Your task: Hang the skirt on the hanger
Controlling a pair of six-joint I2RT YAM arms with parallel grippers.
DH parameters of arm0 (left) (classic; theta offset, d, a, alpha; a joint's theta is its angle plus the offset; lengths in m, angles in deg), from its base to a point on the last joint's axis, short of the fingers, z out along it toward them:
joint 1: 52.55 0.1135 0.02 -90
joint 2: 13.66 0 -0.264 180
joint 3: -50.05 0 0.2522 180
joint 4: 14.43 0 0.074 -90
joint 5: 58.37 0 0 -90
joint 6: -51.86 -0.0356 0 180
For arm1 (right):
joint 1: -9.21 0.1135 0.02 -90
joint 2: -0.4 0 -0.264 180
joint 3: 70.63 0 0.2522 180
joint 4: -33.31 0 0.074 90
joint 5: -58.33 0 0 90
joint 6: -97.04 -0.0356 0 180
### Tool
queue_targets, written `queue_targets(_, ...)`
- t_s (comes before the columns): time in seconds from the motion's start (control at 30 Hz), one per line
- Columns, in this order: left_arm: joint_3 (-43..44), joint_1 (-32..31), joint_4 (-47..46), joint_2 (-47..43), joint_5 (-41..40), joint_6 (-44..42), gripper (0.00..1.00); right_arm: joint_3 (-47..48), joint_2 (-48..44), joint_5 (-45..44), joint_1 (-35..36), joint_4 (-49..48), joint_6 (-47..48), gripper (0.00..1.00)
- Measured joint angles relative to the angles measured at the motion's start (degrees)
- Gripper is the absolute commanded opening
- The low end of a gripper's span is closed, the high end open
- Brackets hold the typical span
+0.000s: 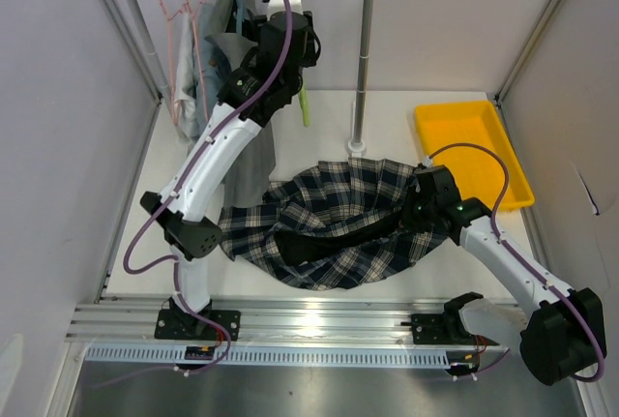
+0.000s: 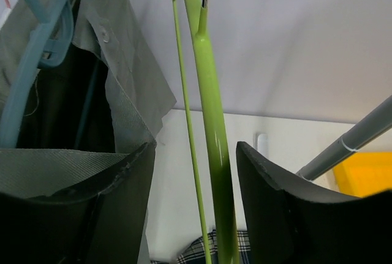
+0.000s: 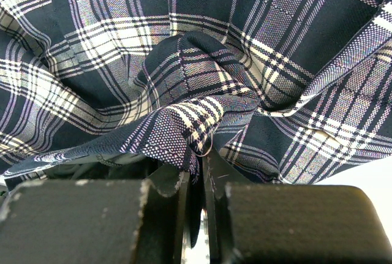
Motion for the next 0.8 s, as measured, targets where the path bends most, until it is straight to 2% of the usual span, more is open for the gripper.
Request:
queue_targets(0.1,0.0,0.2,0.2,0.5,0.9,0.0,0.57,0.0,0.0,0.0,0.0,-0.1,0.0,0.07)
queue_targets(0.23,0.0,0.3,0.3,0.7,1.7,-0.2,0.47,0.0,0.0,0.1,0.0,-0.2,0.0,0.06)
queue_targets(0.43,0.0,0.4,-0.1,0.7,2.1,-2.1,0.37,-0.1,0.0,0.2,0.0,-0.4,0.2,0.04)
queue_targets(0.5,0.0,0.4,-0.6,0.7,2.1,-2.8,0.28,-0.2,0.0,0.2,0.0,-0.4,0.3,0.04)
queue_targets(0.57,0.0,0.5,-0.9,0.7,2.2,-3.5,0.22,-0.3,0.0,0.2,0.0,-0.4,0.3,0.03)
queue_targets(0.7,0.0,0.5,-1.4,0.7,2.3,-5.3,0.00,-0.4,0.0,0.2,0.0,-0.4,0.3,0.02)
queue_targets(0.8,0.0,0.6,-1.6,0.7,2.4,-6.2,0.00,-0.5,0.1,0.2,0.0,-0.6,0.4,0.01)
